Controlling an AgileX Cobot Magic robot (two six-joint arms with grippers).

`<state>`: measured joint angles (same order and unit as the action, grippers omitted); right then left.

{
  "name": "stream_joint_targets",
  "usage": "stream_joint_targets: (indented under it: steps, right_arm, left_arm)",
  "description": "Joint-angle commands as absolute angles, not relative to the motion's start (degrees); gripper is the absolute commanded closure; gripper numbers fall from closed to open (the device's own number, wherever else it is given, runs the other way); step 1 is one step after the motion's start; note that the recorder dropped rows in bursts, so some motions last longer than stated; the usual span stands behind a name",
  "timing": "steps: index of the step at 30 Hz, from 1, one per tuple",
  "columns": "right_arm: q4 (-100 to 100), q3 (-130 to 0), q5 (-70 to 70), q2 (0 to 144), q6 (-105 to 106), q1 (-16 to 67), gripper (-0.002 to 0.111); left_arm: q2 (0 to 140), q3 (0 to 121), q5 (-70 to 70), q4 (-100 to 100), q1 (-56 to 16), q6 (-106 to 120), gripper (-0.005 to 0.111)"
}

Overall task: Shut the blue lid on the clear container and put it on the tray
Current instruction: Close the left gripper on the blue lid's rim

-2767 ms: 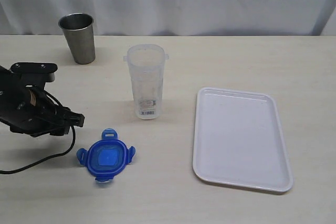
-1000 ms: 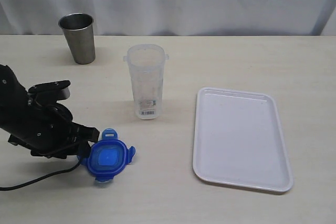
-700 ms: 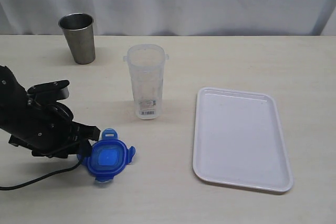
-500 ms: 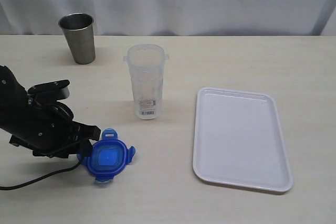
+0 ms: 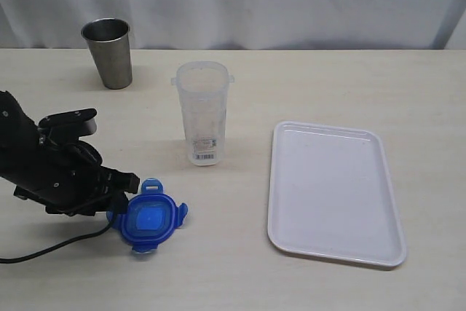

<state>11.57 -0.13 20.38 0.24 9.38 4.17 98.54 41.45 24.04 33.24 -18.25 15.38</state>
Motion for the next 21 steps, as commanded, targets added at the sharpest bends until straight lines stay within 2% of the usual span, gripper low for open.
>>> stream_joint_targets:
  steps: [1,16,21]
  right_arm:
    - [11.09,0.0,20.5,0.0,9.66,3.84,0.104]
    - [11.09,0.0,20.5,0.0,9.66,3.84,0.104]
    - [11.09,0.0,20.5,0.0,9.66,3.84,0.104]
  left_arm:
    - [98.51,39.26,20.01,33.7,-18.66,16.58,0.052]
    - [98.51,37.69,18.34,41.43,-18.75,23.85,0.052]
    - [98.51,37.69,17.7,45.91,-21.27,28.93,0.052]
